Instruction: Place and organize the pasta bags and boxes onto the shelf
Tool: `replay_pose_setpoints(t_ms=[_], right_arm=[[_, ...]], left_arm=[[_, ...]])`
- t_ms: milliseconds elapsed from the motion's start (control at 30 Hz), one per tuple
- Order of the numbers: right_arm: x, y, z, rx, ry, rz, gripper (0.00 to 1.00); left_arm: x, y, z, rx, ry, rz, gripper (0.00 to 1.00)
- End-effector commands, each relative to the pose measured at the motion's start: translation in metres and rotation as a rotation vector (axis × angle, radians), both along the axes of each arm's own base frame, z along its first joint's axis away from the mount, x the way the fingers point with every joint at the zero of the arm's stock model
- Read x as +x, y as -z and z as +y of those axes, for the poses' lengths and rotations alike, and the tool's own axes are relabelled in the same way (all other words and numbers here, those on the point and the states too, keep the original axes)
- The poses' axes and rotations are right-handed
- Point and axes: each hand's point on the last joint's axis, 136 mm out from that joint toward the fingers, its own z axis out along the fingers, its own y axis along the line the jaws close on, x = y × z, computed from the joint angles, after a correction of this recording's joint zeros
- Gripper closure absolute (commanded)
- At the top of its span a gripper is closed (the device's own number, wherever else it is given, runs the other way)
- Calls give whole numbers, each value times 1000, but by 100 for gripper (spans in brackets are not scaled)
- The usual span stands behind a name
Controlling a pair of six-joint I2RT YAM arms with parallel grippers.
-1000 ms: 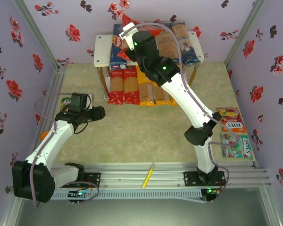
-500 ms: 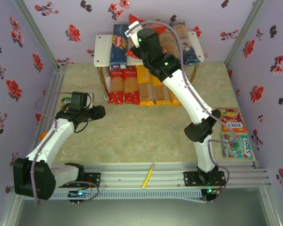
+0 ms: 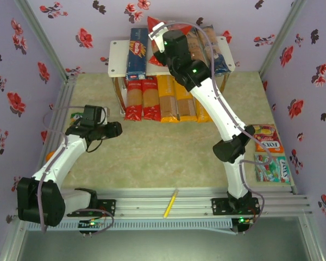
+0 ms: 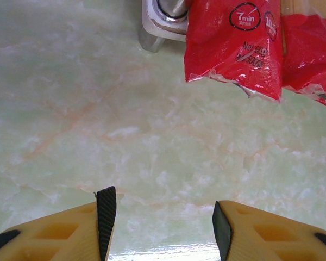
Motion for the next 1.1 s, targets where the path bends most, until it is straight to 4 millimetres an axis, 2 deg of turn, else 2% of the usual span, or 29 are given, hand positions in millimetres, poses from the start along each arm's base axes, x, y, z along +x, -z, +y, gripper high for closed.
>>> replay_pose_setpoints(t_ms=[0, 367, 400, 433, 467, 533, 567, 600, 667, 800, 933, 1067], right_arm=[[6, -7, 0, 90, 2, -11, 100], [3, 5, 4, 200, 9, 73, 100], [3, 7, 4, 203, 13, 78, 97], [3, 8, 4, 209, 15, 84, 92], [3, 9, 4, 215, 16, 90, 81], [2, 9, 4, 229, 17, 96, 48], [2, 9, 4, 233, 17, 97, 38], [1, 6, 3, 241, 17, 91, 34], [-1, -1, 0, 251, 19, 78, 31], [-7, -21, -9, 272, 33, 38, 15], [-10, -43, -32, 286, 99, -33, 13], [-9, -52, -55, 319, 137, -49, 22]], left_arm=[[9, -11, -2, -11, 14, -33, 48], [10, -9, -3, -15, 19, -26, 48], [10, -9, -3, -16, 21, -24, 48], [10, -9, -3, -16, 20, -25, 48], [10, -9, -3, -16, 20, -24, 48], [9, -9, -4, -16, 23, -24, 48], [8, -7, -3, -16, 22, -20, 48], [9, -8, -3, -16, 22, -19, 48], [8, -7, -3, -14, 23, -19, 48], [9, -8, -3, -16, 21, -21, 48], [9, -8, -3, -16, 22, -21, 48], [7, -6, -3, -16, 20, -17, 48]])
